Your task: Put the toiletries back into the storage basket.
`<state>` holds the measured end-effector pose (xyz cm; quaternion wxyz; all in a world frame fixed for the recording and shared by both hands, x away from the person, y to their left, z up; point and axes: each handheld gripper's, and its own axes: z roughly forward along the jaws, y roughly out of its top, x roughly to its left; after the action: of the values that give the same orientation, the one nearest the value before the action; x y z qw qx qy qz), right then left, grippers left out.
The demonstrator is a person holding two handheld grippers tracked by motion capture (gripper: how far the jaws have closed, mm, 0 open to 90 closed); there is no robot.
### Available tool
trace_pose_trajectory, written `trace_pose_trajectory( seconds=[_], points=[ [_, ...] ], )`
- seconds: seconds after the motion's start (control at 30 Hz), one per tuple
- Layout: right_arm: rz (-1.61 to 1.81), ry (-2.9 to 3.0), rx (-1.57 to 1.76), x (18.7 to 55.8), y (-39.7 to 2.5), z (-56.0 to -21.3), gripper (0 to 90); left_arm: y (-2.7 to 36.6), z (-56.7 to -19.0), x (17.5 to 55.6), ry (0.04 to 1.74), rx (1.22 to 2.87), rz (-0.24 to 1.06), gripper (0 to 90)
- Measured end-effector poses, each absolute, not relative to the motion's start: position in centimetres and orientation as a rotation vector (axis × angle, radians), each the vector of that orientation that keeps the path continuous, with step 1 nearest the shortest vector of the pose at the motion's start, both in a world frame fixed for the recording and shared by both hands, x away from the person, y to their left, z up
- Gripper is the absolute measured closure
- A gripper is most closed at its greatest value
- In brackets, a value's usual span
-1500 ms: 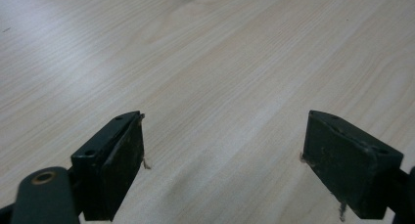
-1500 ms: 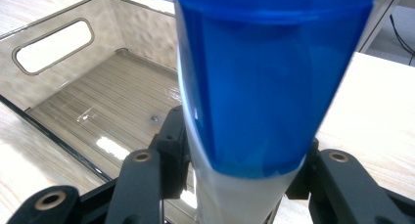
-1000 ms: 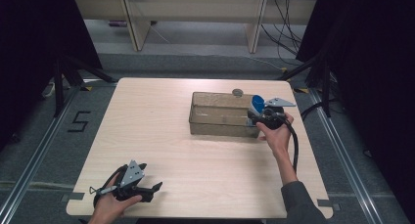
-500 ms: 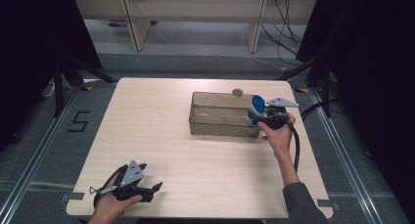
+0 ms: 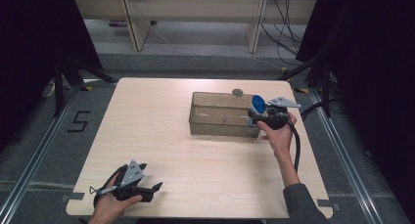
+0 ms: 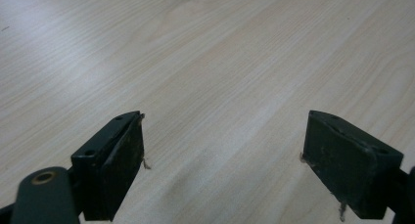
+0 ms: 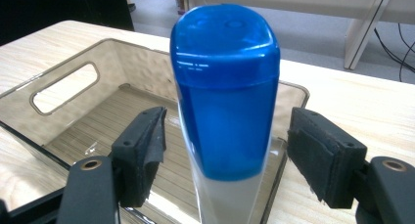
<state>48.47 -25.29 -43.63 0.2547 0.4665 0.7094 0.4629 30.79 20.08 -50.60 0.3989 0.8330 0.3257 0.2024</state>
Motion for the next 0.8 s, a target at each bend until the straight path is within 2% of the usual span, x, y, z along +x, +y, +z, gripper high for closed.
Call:
trace_pose_trajectory(
  seconds=[0.8],
  points=[
    [1.274, 1.899, 1.258, 47.4, -26.1, -42.9, 29.8, 20.1, -50.6, 30.8, 0.827, 2.106, 0.513, 15.1]
  ],
)
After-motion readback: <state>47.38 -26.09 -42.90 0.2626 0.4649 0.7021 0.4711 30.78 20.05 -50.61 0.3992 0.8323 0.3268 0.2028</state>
